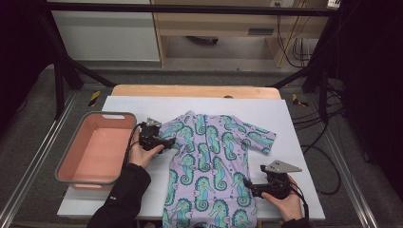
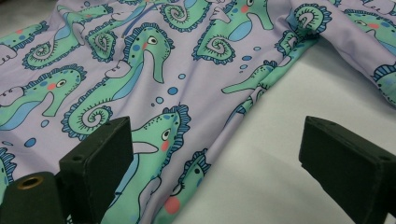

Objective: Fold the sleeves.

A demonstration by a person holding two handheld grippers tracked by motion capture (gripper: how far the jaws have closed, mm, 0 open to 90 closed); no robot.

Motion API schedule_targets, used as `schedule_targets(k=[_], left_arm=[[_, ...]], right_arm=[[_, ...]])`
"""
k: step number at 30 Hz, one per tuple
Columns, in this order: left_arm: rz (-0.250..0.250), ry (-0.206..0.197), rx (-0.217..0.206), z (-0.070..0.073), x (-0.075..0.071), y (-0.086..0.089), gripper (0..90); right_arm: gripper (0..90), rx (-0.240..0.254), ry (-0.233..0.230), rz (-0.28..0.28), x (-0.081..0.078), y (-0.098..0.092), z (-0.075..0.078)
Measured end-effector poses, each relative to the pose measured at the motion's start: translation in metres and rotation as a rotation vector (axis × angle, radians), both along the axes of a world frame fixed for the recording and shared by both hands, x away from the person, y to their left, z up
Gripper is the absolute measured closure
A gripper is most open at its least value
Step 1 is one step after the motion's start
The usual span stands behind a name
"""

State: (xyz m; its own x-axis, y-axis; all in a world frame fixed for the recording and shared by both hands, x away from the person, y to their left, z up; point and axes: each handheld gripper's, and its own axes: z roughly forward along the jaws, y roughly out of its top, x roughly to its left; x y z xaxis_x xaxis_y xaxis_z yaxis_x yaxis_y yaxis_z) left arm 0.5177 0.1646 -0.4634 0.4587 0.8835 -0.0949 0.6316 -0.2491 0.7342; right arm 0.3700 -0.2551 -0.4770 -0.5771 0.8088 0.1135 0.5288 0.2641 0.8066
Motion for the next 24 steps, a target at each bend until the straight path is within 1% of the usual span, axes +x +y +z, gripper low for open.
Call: schedule_targets(k=[2, 4, 6, 8, 9, 11, 12, 17, 18, 20, 23, 24], left_arm=[[0.024, -0.011, 0.03, -0.002, 0.002, 0.002, 23.6], [0.039, -0.005, 0.031, -0.004, 0.004, 0.004, 26.0], [0.046, -0.004, 0.044, -0.005, 0.005, 0.005, 29.9], [0.047, -0.002, 0.043, -0.007, 0.006, 0.005, 33.1], [0.047, 0.002, 0.046, -0.008, 0.007, 0.005, 35.7], [0.057, 0.02, 0.036, -0.011, 0.008, 0.006, 40.8], [0.062, 0.02, 0.035, -0.012, 0.009, 0.006, 43.4], [0.057, 0.001, 0.089, -0.012, 0.008, 0.005, 56.0], [0.05, -0.002, 0.096, -0.012, 0.007, 0.005, 56.9], [0.046, -0.01, 0.096, -0.013, 0.006, 0.004, 58.7], [0.044, -0.028, 0.089, -0.015, 0.002, 0.001, 66.4], [0.041, -0.035, 0.092, -0.015, 0.001, 0.0, 69.0]], right_arm=[[10.6, 0.004, 0.002, -0.002, 0.0, 0.0, 0.0], [10.6, 0.003, 0.002, -0.003, 0.0, -0.001, 0.0], [10.6, 0.002, 0.002, -0.003, 0.0, -0.001, 0.0], [10.6, 0.0, 0.0, 0.002, 0.0, 0.0, 0.0], [10.6, 0.0, 0.001, 0.001, 0.0, 0.0, 0.001], [10.6, 0.002, -0.001, 0.002, -0.001, 0.0, 0.001], [10.6, 0.001, -0.003, 0.003, -0.001, 0.0, 0.001], [10.6, 0.0, 0.001, 0.002, 0.0, 0.0, 0.0], [10.6, -0.002, -0.001, 0.003, 0.0, 0.0, 0.0], [10.7, -0.001, -0.001, 0.003, 0.0, 0.001, 0.0], [10.6, 0.001, 0.001, 0.004, 0.0, 0.001, 0.001], [10.7, 0.002, 0.002, 0.004, 0.0, 0.001, 0.001]])
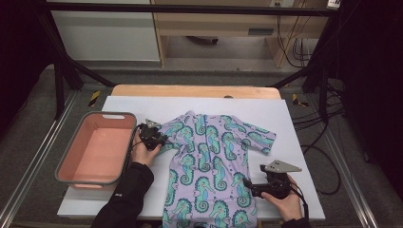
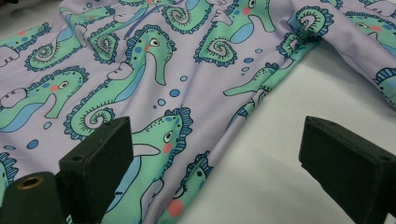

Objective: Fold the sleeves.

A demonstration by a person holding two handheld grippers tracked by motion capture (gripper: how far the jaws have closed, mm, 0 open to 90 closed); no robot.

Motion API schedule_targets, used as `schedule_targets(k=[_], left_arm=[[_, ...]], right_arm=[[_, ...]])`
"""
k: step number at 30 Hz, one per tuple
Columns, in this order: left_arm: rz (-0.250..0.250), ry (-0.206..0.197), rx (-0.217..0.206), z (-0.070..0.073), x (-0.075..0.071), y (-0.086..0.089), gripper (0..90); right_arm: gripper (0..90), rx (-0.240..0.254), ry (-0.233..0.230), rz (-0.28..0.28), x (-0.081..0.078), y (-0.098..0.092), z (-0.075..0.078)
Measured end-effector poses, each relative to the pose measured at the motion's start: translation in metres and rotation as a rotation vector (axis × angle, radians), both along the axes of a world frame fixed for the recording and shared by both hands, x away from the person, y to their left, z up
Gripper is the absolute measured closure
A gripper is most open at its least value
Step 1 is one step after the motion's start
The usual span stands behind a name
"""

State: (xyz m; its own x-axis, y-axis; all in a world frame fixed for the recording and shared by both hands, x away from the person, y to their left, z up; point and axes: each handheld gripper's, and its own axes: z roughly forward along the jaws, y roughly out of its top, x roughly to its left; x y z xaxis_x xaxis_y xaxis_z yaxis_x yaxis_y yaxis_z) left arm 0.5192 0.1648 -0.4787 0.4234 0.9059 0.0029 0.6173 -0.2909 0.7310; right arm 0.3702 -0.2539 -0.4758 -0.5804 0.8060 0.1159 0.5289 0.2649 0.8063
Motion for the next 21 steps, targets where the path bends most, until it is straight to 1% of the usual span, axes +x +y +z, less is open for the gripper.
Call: schedule_targets(k=[2, 3, 4, 5, 7, 10, 12, 15, 17, 19, 21], left_arm=[[-0.001, -0.005, -0.004, 0.0, -0.001, -0.001, 73.0], [0.0, -0.002, -0.013, 0.0, -0.001, -0.001, 76.2], [0.0, 0.002, -0.025, -0.001, -0.001, 0.0, 82.4], [0.007, 0.003, -0.031, -0.001, 0.0, 0.0, 85.9], [0.014, 0.002, -0.031, -0.001, -0.001, -0.001, 87.9], [0.027, 0.005, -0.044, 0.0, -0.001, 0.0, 88.8], [0.03, -0.005, -0.05, 0.001, -0.001, 0.0, 89.0], [0.016, -0.065, -0.071, 0.011, -0.006, -0.002, 89.1], [0.0, -0.113, -0.1, 0.019, -0.01, -0.003, 89.1], [-0.028, -0.157, -0.125, 0.028, -0.013, -0.006, 89.0], [-0.064, -0.184, -0.145, 0.035, -0.015, -0.009, 89.1]], right_arm=[[10.6, -0.001, 0.0, 0.0, 0.0, 0.0, 0.0], [10.6, 0.0, -0.002, 0.0, 0.0, 0.0, 0.0], [10.6, 0.001, 0.002, -0.002, 0.0, 0.0, 0.0], [10.6, 0.002, 0.001, -0.001, 0.0, 0.0, 0.0], [10.7, 0.001, 0.001, 0.001, 0.0, -0.001, 0.0], [10.6, 0.004, -0.005, -0.003, 0.0, -0.002, 0.0], [10.6, 0.005, -0.005, -0.002, 0.0, -0.002, 0.0], [10.7, 0.005, -0.006, -0.002, 0.0, -0.002, 0.0], [10.7, 0.006, -0.004, -0.003, 0.0, -0.002, 0.0], [10.7, 0.005, -0.002, -0.002, 0.0, -0.002, -0.001], [10.8, 0.005, -0.005, -0.002, 0.0, -0.002, 0.0]])
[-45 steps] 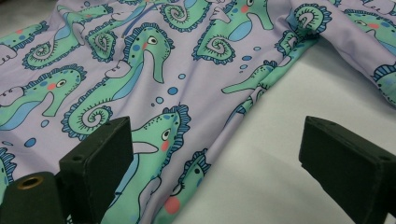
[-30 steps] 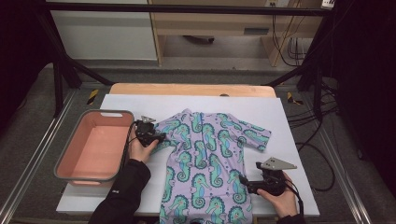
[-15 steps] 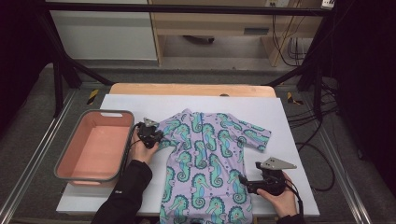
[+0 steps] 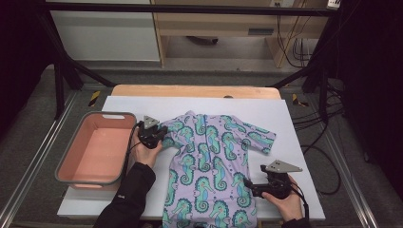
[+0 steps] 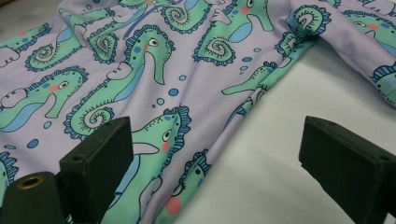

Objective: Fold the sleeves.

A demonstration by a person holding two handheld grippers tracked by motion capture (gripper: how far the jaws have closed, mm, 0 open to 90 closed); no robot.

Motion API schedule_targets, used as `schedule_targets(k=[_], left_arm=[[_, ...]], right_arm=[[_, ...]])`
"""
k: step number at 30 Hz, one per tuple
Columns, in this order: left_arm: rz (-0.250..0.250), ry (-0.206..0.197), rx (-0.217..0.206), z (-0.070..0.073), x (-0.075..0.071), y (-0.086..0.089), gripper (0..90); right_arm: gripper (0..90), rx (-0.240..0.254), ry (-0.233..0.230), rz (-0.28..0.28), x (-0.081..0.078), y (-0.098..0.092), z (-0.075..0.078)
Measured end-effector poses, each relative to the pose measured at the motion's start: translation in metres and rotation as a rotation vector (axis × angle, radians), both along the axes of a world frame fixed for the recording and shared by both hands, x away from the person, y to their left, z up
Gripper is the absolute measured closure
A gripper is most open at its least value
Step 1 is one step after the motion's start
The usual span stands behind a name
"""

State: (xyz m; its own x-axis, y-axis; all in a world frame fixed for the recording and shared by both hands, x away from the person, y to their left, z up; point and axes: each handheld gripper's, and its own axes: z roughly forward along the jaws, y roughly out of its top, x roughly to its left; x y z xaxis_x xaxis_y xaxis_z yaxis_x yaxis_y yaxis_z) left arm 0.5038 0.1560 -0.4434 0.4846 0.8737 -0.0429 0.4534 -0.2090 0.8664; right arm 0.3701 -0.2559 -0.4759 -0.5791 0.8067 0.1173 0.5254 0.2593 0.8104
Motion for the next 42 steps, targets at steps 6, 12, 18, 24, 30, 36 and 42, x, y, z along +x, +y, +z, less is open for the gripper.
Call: schedule_targets(k=[6, 12, 18, 24, 30, 36, 42], left_arm=[[-0.107, -0.041, -0.01, 0.012, -0.006, -0.02, 89.1], [-0.234, -0.056, 0.04, 0.014, -0.012, -0.051, 89.0], [-0.347, -0.028, 0.131, 0.005, -0.012, -0.086, 89.0], [-0.376, 0.04, 0.141, -0.013, -0.007, -0.106, 88.2], [-0.342, 0.095, 0.07, -0.02, -0.005, -0.098, 67.3], [-0.23, 0.064, -0.008, 0.0, -0.003, -0.067, 37.0], [-0.158, 0.133, -0.07, -0.006, 0.011, -0.047, 30.6]], right_arm=[[10.8, 0.002, 0.002, -0.001, 0.0, 0.0, 0.0], [11.0, 0.0, 0.005, 0.002, 0.0, -0.001, 0.0], [11.1, 0.001, 0.0, 0.005, 0.0, 0.0, 0.0], [11.2, -0.001, 0.001, 0.006, 0.0, 0.0, 0.0], [11.3, 0.0, 0.001, 0.006, -0.001, 0.0, 0.0], [11.4, -0.005, 0.002, 0.007, -0.001, 0.001, 0.0], [11.5, -0.006, 0.006, 0.006, -0.001, 0.002, 0.0]])
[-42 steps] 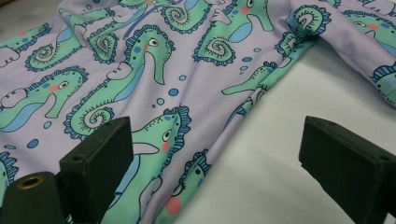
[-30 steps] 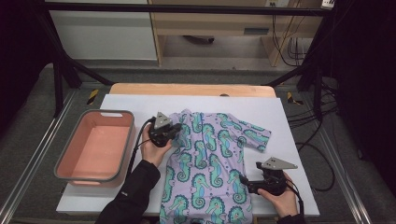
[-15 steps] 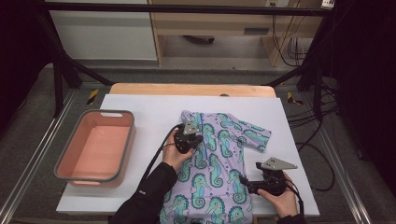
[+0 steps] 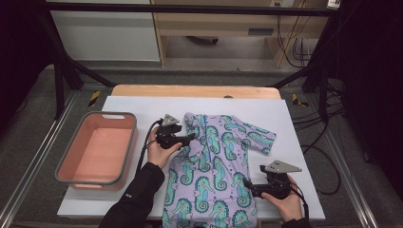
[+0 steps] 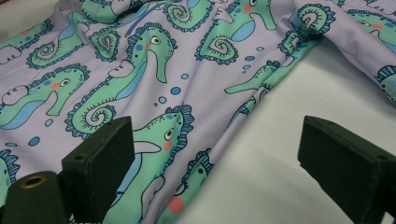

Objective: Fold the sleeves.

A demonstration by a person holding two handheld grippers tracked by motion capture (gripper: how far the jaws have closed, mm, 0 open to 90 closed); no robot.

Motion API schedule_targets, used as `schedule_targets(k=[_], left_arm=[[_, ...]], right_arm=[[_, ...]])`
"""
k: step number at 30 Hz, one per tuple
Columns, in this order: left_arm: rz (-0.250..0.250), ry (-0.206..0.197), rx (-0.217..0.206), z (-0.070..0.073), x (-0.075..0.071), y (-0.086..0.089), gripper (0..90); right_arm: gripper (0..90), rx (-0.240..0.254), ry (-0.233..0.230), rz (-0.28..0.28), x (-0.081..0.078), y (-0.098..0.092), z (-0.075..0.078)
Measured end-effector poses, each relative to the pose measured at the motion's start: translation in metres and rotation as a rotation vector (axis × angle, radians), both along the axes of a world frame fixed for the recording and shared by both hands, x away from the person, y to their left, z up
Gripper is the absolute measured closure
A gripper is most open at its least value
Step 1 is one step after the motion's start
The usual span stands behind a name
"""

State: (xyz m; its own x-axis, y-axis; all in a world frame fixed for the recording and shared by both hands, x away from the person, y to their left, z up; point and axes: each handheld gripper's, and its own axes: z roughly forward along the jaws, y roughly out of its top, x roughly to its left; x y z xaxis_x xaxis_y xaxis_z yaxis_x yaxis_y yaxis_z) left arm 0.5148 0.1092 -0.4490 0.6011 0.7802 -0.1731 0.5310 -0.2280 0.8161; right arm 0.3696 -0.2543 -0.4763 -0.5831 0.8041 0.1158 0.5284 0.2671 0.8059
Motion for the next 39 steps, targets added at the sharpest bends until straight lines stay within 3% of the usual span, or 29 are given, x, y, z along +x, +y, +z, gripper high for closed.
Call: schedule_targets(k=[5, 8, 12, 16, 20, 27, 32, 34, 36, 39], left_arm=[[-0.023, 0.089, 0.027, -0.019, 0.009, -0.002, 35.3], [-0.045, 0.118, 0.042, -0.026, 0.01, -0.005, 43.7], [-0.056, 0.101, 0.06, -0.019, 0.005, -0.005, 70.1], [-0.058, 0.064, 0.066, -0.008, -0.002, -0.005, 87.0], [-0.061, 0.01, 0.012, 0.009, -0.008, -0.007, 88.4], [-0.16, -0.046, -0.007, 0.035, -0.016, -0.039, 88.8], [-0.233, -0.019, -0.014, 0.031, -0.018, -0.063, 86.7], [-0.244, -0.015, -0.024, 0.027, -0.019, -0.065, 77.3], [-0.242, -0.005, -0.028, 0.025, -0.019, -0.061, 58.4], [-0.192, -0.014, -0.041, 0.023, -0.018, -0.046, 50.0]], right_arm=[[11.7, 0.002, 0.0, 0.001, 0.0, 0.0, 0.0], [11.7, 0.002, 0.002, 0.001, 0.0, 0.0, 0.0], [11.7, 0.003, 0.0, 0.002, -0.001, 0.0, 0.001], [11.7, -0.002, 0.002, 0.004, -0.001, 0.0, 0.0], [11.7, 0.001, 0.001, 0.001, 0.0, 0.0, 0.001], [11.8, -0.001, 0.003, 0.002, 0.0, 0.0, 0.001], [11.8, 0.0, -0.001, 0.004, -0.001, 0.0, 0.001], [11.8, 0.0, -0.003, 0.003, -0.001, -0.001, 0.0], [11.9, 0.0, -0.001, 0.002, -0.001, -0.001, 0.0], [11.9, -0.002, 0.002, 0.002, -0.001, -0.001, 0.0]])
